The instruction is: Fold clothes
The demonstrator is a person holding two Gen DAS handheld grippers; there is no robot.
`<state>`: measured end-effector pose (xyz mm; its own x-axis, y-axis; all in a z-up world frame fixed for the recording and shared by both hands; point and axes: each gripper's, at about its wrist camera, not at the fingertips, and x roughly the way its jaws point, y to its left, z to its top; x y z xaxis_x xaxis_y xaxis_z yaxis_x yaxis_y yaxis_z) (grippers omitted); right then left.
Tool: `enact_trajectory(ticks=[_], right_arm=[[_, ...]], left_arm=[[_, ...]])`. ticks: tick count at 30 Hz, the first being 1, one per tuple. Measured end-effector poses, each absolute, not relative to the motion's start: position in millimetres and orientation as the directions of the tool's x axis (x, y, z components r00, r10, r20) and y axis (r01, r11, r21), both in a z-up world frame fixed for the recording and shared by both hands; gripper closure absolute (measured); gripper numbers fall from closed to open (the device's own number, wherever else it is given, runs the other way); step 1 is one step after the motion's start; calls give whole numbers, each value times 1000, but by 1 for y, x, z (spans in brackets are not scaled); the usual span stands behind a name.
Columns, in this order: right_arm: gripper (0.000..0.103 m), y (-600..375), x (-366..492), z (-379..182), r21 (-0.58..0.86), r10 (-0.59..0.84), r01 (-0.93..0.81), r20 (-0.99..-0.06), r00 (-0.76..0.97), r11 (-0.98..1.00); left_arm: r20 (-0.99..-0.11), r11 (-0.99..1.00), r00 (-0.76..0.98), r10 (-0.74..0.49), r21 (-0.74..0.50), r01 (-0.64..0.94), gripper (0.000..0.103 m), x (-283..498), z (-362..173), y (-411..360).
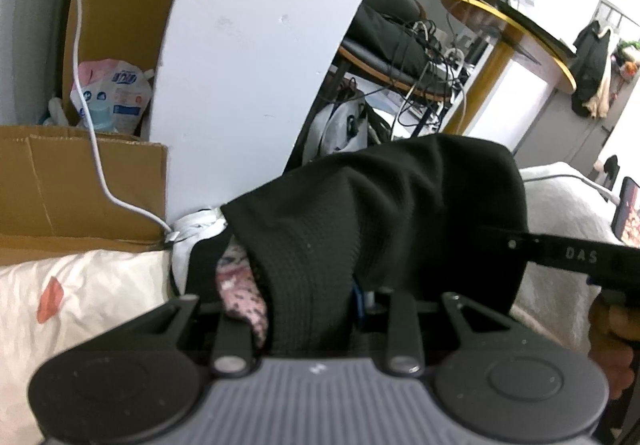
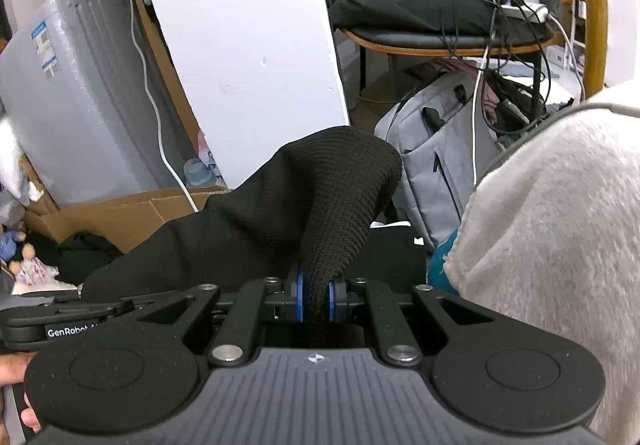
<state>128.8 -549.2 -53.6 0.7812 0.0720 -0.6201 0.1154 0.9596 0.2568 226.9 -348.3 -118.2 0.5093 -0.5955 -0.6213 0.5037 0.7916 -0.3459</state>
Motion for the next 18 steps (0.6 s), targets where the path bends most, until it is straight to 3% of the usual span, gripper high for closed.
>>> enact_trajectory(ticks=[5,18], right_arm=[[91,-549,135,-53,216,62,87,-602,796,973],[91,-551,148,-38,175,56,51,-555,830,983]], left_arm=[[-578,780,527,-623,-411,472,70,233,-124,-344],[-526,785,583,-619,-400,473,70,240,-118,-348]])
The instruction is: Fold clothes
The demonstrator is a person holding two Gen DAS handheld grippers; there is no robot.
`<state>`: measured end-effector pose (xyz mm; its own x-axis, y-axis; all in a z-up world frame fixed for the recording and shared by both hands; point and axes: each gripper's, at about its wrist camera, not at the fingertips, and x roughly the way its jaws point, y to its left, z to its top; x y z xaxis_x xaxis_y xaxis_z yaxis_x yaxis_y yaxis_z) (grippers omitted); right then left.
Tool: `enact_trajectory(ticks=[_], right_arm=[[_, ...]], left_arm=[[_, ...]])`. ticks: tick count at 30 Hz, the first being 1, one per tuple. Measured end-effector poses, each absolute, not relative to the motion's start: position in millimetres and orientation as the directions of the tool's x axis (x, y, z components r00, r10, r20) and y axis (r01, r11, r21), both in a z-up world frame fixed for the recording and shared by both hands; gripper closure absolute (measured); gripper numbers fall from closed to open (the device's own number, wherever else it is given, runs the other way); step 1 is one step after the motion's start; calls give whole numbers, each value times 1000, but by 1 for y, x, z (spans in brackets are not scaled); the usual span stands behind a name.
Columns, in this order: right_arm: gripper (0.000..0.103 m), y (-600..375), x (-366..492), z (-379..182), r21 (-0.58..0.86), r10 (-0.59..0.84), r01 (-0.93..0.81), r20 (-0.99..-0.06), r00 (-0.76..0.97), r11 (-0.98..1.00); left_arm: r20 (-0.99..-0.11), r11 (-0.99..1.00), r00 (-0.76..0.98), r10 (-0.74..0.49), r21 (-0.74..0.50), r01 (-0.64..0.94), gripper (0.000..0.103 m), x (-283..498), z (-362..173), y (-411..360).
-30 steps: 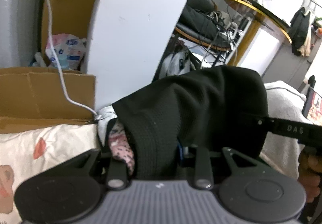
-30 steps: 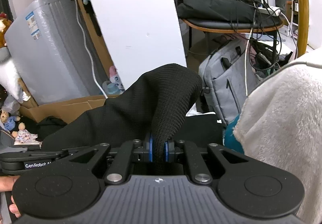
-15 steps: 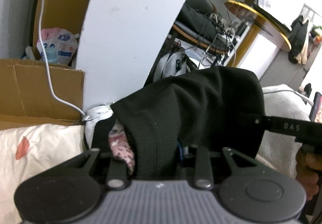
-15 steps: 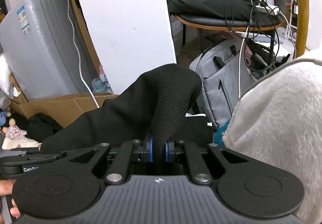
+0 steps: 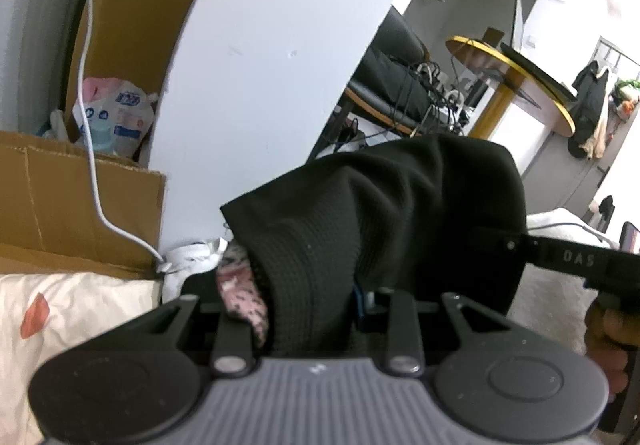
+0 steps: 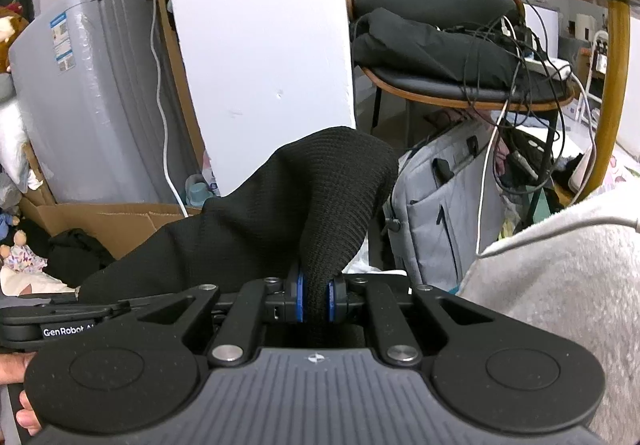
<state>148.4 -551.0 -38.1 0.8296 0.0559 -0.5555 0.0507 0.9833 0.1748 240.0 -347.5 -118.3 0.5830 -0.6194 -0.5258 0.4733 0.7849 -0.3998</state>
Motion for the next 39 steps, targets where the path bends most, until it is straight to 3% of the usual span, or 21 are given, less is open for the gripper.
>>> enact_trajectory(ticks=[20,39], right_arm=[[91,-555,175,-123,184,52,71,-586,809,980],[91,-560,232,-172,104,22,52,-606,795,993]], left_arm=[[-543,826,626,-559,-427,367,70,250,-205,-347],[-528,847,662,-531,-338,411,70,293,-248,-356]])
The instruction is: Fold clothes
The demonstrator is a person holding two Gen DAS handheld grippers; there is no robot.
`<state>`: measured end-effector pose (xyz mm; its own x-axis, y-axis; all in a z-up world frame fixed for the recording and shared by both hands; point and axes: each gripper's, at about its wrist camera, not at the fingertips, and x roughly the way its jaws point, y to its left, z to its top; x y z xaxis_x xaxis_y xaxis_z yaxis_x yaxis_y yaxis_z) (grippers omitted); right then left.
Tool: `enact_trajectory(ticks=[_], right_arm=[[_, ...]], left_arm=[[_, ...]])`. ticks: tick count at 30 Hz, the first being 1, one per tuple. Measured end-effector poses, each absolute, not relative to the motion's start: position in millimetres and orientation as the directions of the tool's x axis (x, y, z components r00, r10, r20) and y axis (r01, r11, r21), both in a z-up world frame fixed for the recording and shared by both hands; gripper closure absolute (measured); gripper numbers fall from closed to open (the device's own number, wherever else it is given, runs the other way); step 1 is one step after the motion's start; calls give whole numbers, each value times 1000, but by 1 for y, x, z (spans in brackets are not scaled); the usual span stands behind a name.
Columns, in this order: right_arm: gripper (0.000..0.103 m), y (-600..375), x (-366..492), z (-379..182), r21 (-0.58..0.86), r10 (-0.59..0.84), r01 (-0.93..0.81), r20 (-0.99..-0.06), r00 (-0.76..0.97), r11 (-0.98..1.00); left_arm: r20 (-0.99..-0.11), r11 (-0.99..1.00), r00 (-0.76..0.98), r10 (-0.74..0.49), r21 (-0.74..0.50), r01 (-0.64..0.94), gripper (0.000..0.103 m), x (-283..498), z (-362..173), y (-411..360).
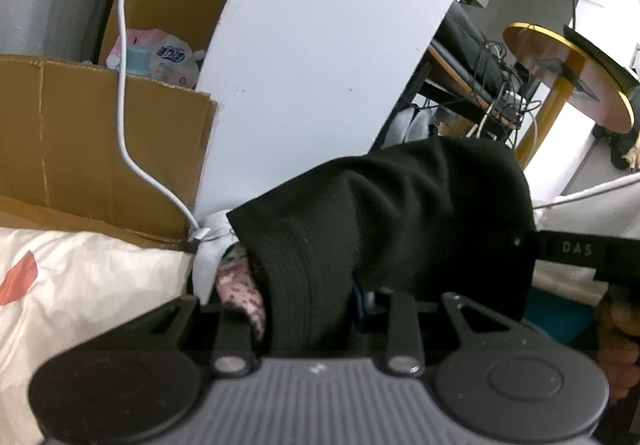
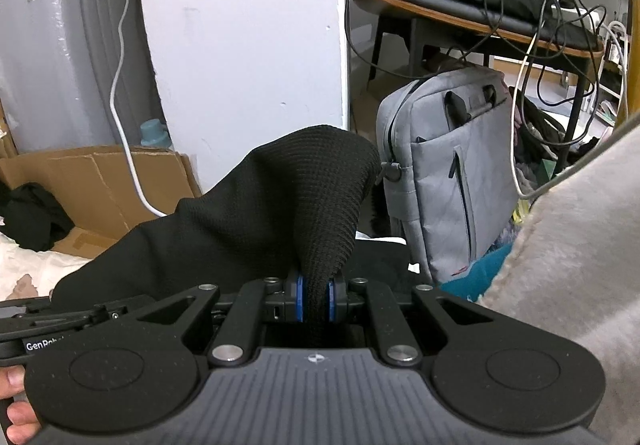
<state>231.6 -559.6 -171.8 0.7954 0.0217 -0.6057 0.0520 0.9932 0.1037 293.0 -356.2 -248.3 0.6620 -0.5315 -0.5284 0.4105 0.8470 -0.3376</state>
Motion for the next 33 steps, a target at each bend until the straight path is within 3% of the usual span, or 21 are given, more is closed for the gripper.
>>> enact_trajectory(ticks=[22,26,27,30,33], right_arm=[[91,-569,302,-239,57,-8,57,-633,774,997],[89,-569,311,-255,52,-26,79,-652,758,996],[83,-569,312,-258,58,-38,100,-659,752,993],[67,-570,312,-260,69,-57,142,-679,732,988],[63,-569,304,-259,95,-58,166,-678,733,982]], left_arm=[[-542,846,673,-503,-152,511,67,340,-303,-376],[-561,849,648,-515,-235,473,57,348,-311,-367],[-563,844,631,-533,-296,448,50,352,-313,-360],[-556,806,588,-588,-458,374,43,361,-319,-339],[-532,752,561,-635,-591,291,36,368,-323,-317]])
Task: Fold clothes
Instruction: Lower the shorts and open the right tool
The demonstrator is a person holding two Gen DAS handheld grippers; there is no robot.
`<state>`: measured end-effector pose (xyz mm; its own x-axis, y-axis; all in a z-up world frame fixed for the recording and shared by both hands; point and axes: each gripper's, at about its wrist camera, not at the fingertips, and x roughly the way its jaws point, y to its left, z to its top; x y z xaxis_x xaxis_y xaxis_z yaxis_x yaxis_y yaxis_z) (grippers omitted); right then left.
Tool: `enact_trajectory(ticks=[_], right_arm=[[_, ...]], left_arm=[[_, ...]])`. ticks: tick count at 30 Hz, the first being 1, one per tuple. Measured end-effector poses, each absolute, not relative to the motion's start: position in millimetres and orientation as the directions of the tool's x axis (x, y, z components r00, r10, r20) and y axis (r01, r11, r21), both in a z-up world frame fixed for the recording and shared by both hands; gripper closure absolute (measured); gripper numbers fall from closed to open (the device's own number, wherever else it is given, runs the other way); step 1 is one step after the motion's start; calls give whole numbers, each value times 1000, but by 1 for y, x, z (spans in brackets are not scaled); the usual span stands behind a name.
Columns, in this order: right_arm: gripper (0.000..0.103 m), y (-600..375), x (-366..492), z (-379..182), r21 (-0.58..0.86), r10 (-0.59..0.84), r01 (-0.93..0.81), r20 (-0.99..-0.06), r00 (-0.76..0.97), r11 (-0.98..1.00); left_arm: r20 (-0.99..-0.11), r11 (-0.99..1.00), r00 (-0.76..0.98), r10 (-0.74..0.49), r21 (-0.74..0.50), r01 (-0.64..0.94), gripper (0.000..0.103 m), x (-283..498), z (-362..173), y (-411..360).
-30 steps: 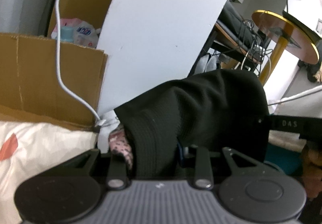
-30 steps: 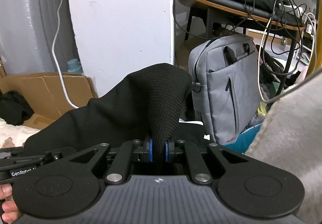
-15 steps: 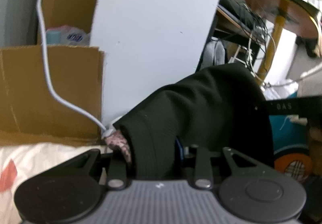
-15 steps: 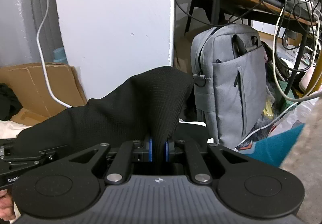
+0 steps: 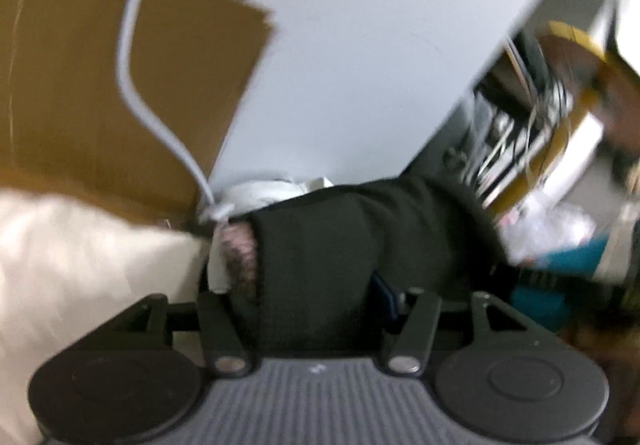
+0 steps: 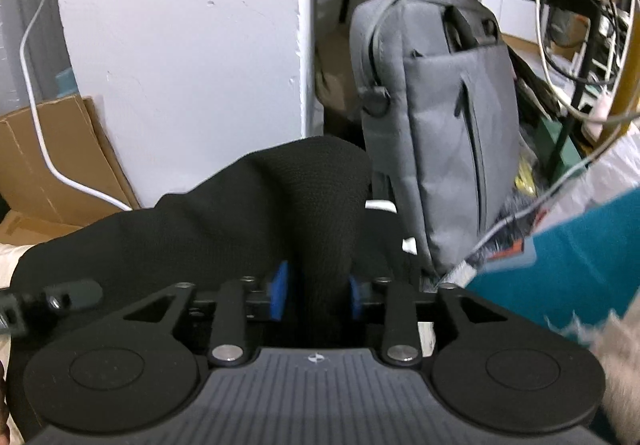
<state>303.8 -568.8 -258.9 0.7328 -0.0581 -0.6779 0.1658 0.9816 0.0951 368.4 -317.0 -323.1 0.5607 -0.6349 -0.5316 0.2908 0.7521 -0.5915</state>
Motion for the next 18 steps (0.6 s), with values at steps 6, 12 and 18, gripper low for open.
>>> enact_trajectory(ticks=[6,12,18], right_arm=[[58,-563,287,-250,166,-53,214,-658,751,963],[58,-552,270,-237,126,-102,233,-633,768,964],[58,-541,251,-236,188,-42,204,-629,776,961]], left_arm=[[-539,750,555,-633,-604,269,35,379,-319,-300],[-543,749,545,-639,-601,280,30,389,-316,-293],[-565,743,509,-650,-613,269,28,408,-325,-303]])
